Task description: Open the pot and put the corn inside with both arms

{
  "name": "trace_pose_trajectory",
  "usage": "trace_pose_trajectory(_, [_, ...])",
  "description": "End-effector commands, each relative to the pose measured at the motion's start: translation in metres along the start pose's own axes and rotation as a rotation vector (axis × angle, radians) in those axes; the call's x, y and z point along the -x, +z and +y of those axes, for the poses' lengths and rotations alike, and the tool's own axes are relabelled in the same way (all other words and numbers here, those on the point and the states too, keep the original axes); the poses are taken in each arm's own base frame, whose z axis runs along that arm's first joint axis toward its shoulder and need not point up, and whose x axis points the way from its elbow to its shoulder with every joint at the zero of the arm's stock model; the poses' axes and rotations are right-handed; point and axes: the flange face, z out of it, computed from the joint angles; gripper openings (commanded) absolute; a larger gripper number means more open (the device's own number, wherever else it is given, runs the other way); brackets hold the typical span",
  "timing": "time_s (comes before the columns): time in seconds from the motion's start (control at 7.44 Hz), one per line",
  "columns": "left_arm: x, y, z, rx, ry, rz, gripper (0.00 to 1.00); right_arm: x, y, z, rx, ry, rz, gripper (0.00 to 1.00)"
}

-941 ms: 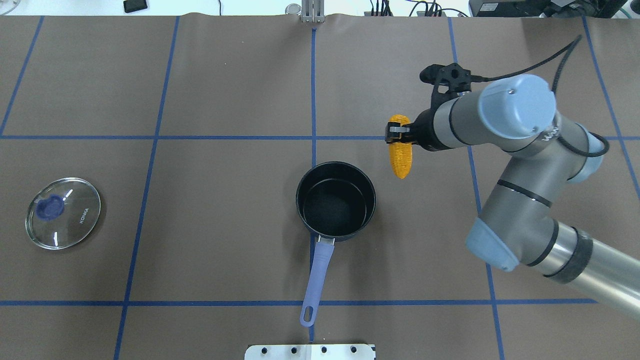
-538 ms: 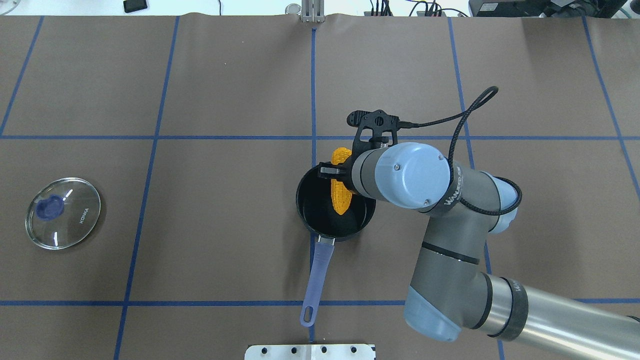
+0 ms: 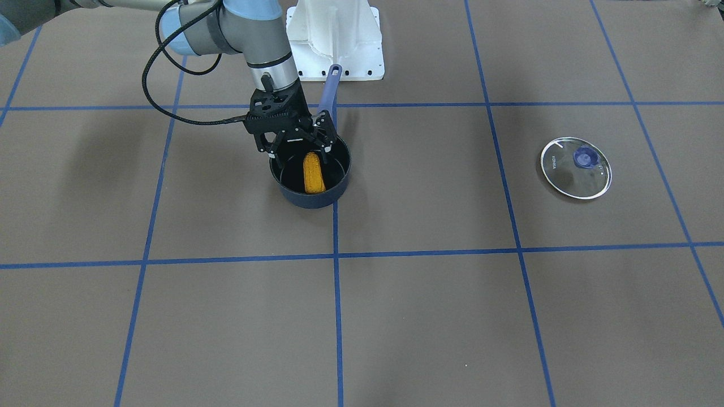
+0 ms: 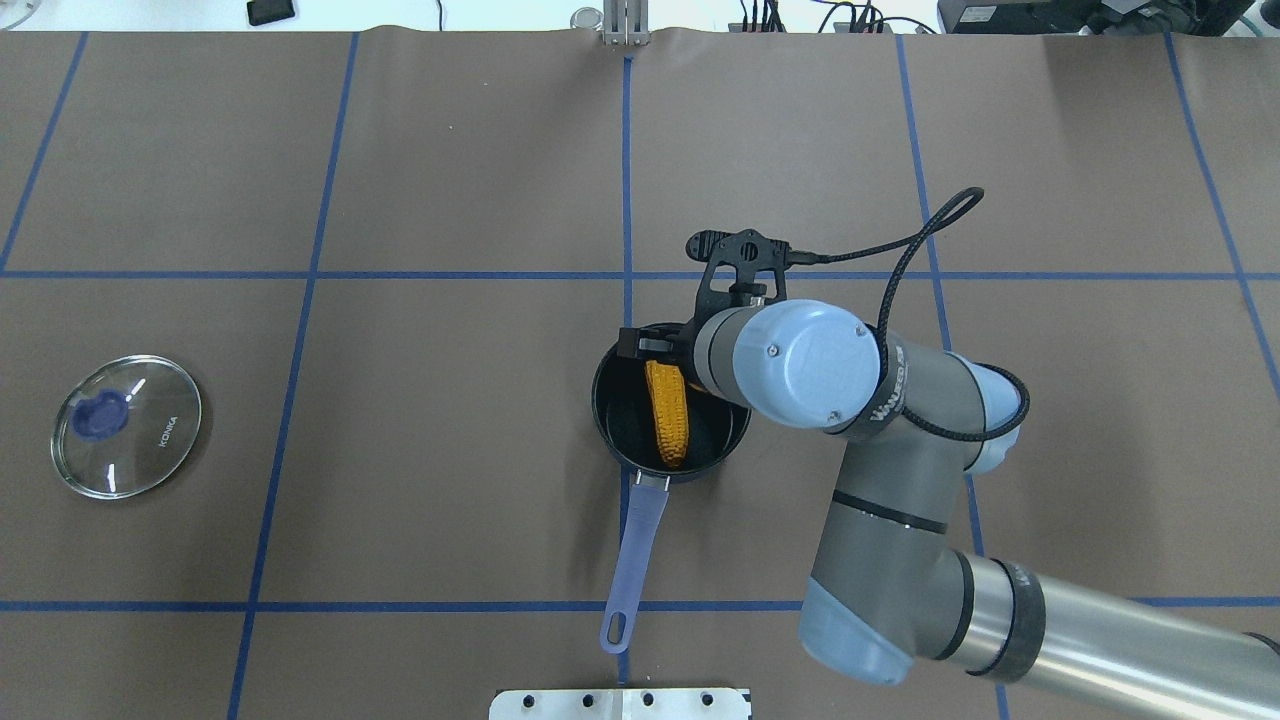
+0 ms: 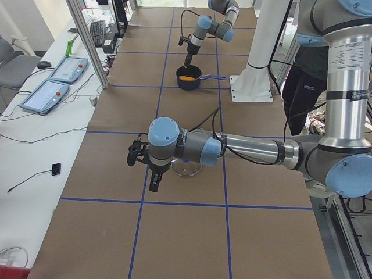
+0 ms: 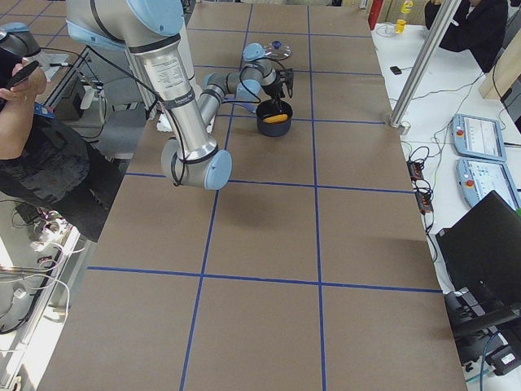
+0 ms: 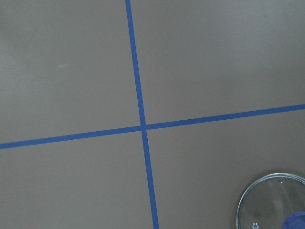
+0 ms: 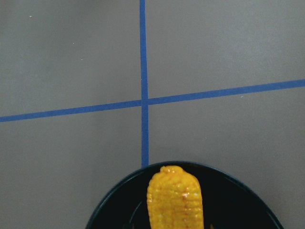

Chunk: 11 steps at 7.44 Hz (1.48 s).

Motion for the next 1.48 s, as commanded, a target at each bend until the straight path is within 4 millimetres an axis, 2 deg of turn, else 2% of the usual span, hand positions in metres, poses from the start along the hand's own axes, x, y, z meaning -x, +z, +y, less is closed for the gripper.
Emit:
trace_pose_trajectory(0.0, [0.000, 0.000, 0.000, -0.001, 0.003, -0.001, 0.99, -0.055, -0.035, -0.119, 0.061, -0.032, 0.027, 1.00])
trace_pose_trajectory(0.13, [0.004, 0.004, 0.006, 0.011, -0.010, -0.003, 0.99, -0.107, -0.059, -0.189, 0.107, -0.066, 0.054, 1.00])
trace_pose_trajectory(0.27, [0.004, 0.004, 0.007, 0.012, -0.017, -0.007, 0.99, -0.170, -0.082, -0.244, 0.152, -0.125, 0.079, 1.00])
trace_pose_trajectory(0.4, [0.010, 0.009, 0.009, 0.028, -0.036, -0.012, 0.99, -0.234, -0.097, -0.283, 0.180, -0.187, 0.102, 1.00])
trace_pose_trajectory(0.54, [0.014, 0.012, 0.015, 0.033, -0.029, -0.008, 0.99, -0.309, -0.109, -0.312, 0.203, -0.238, 0.124, 1.00])
trace_pose_trajectory(0.67, [0.018, 0.022, 0.024, 0.060, -0.027, -0.012, 0.99, -0.379, -0.119, -0.333, 0.231, -0.272, 0.128, 1.00])
trace_pose_trajectory(0.81, [0.021, 0.029, 0.034, 0.081, 0.005, -0.009, 0.99, -0.439, -0.126, -0.340, 0.256, -0.274, 0.134, 1.00])
trace_pose_trajectory(0.94, [0.027, 0.035, 0.050, 0.103, 0.047, -0.007, 0.99, -0.491, -0.132, -0.331, 0.276, -0.281, 0.146, 1.00])
trace_pose_trajectory(1.08, [0.030, 0.038, 0.058, 0.117, 0.037, -0.005, 0.99, -0.542, -0.140, -0.312, 0.294, -0.263, 0.165, 1.00])
trace_pose_trajectory(1.21, [0.035, 0.042, 0.068, 0.151, 0.003, -0.004, 0.99, -0.597, -0.148, -0.278, 0.326, -0.285, 0.174, 1.00])
trace_pose_trajectory(1.34, [0.032, 0.039, 0.068, 0.146, 0.008, -0.001, 0.99, -0.637, -0.153, -0.253, 0.351, -0.291, 0.181, 1.00])
